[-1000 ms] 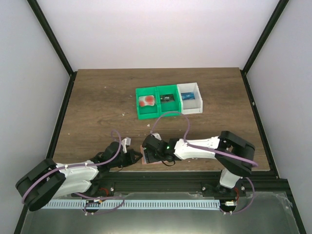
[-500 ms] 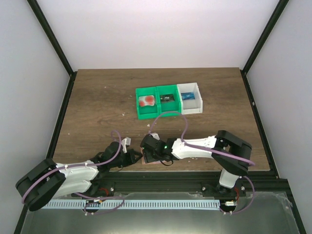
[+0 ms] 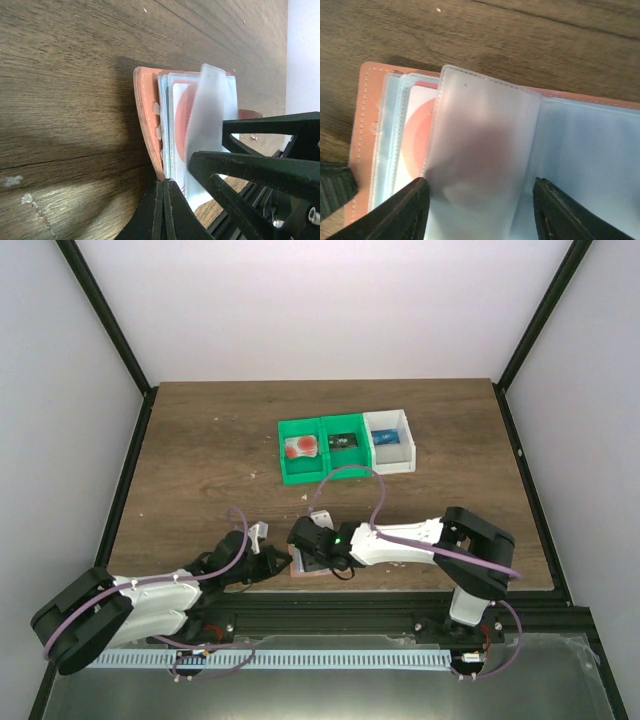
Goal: Take the credit cards out of the card holder
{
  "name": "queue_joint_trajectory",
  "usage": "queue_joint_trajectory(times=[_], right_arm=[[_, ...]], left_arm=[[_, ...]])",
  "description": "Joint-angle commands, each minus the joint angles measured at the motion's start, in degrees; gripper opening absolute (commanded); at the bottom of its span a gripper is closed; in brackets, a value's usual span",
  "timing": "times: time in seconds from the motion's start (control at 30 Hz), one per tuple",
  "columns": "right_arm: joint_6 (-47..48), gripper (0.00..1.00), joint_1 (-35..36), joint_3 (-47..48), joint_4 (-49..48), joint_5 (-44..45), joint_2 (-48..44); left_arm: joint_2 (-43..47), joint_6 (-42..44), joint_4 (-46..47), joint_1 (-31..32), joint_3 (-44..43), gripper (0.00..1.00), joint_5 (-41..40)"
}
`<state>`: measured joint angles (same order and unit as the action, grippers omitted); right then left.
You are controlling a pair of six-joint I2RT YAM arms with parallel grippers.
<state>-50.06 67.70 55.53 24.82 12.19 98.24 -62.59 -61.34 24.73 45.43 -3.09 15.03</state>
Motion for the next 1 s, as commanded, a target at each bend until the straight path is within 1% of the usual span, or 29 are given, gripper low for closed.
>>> queue_joint_trajectory(times=[0.0,0.07,0.17,0.33,0.5,0.6,0.7,0.77,0.9,0.93,0.97], right_arm=[[-1.13,0.56,0.38,-0.13,5.39,4.37,-1.65],[-1.08,0.50,0.40,-0.64,5.19,4.84,-2.07],[-1.87,0.46,0.38,-0.75,6.86,6.35,-1.94],[-3.38,0.45,0.41,-1.12,10.11,9.20,-3.07],[-6.19,0.45,0.22,-1.94,15.33,13.19,-7.99],[-6.78,0.45,-1.06,-5.82,14.23,13.96,-12.06],[-6.69,0.45,-1.60,-6.89,13.65,13.88,-15.32],[-3.89,0.45,-1.44,-7.12,10.32,11.74,-17.61],[0.89,0.46,-1.39,-10.23,-2.04,3.72,-23.21],[1.39,0.46,-1.35,-10.91,-4.80,1.71,-24.02],[1.80,0.45,-1.38,-11.30,-7.10,0.08,-24.42]], left_arm=[[0.44,0.00,1.71,0.34,0.41,0.00,-0.20],[0.45,-0.01,1.76,0.30,0.37,0.00,-0.21],[0.62,-0.01,1.68,0.29,0.47,0.00,-0.21],[0.80,-0.18,1.63,0.34,0.62,0.00,-0.34],[1.06,-0.06,1.27,0.34,0.56,0.00,-0.43],[0.79,-0.08,1.35,0.35,0.55,0.00,-0.48],[0.20,-0.01,1.33,0.33,0.16,0.00,-0.36],[0.17,-0.19,1.18,0.39,0.02,0.00,-0.52],[0.10,-0.06,0.69,0.44,-0.61,0.00,-0.74],[0.15,-0.01,0.30,0.44,-0.91,0.01,-0.83],[0.29,0.07,-0.29,0.45,-1.19,0.04,-0.86]])
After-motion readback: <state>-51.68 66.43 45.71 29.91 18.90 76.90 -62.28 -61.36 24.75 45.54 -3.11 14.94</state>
